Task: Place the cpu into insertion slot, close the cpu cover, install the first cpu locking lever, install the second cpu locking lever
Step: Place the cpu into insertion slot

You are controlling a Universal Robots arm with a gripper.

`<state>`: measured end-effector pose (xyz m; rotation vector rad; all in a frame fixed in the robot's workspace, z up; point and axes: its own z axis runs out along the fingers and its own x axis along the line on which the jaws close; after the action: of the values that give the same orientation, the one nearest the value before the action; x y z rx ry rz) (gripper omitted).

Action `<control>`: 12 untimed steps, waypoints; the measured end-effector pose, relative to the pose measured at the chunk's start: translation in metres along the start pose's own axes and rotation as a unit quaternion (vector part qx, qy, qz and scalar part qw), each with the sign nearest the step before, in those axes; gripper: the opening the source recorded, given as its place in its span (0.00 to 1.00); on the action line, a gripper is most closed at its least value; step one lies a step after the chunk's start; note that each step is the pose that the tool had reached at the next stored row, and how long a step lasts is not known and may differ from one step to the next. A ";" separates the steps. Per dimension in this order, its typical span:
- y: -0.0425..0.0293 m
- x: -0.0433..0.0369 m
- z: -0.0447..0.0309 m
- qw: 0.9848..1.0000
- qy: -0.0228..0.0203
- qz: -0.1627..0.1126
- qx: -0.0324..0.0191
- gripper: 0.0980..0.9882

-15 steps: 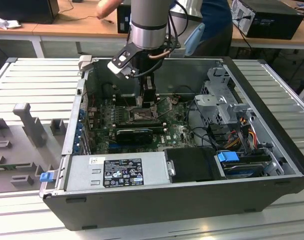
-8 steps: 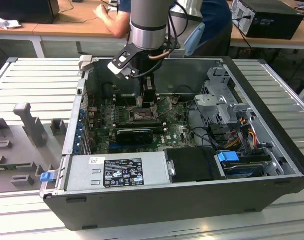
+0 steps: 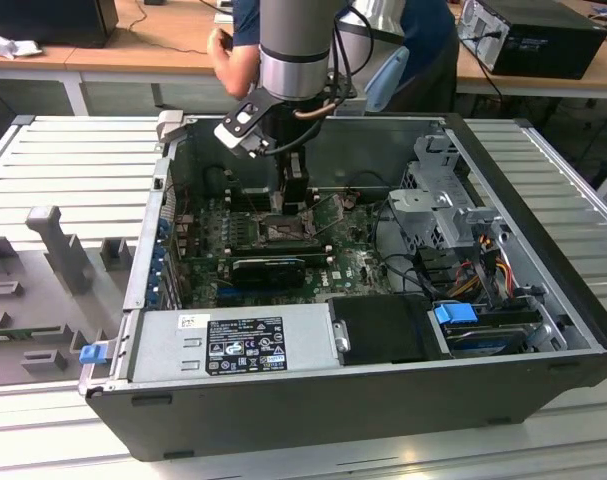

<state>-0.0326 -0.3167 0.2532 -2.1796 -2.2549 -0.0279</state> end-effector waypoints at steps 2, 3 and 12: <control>-0.0005 0.0032 0.0015 1.000 0.000 0.000 0.000 0.48; -0.0008 0.0042 0.0025 1.000 0.000 0.000 0.000 0.48; -0.0041 0.0057 0.0213 1.000 0.000 0.006 0.000 0.48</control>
<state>-0.0367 -0.3108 0.2319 -2.1927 -2.2424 -0.0279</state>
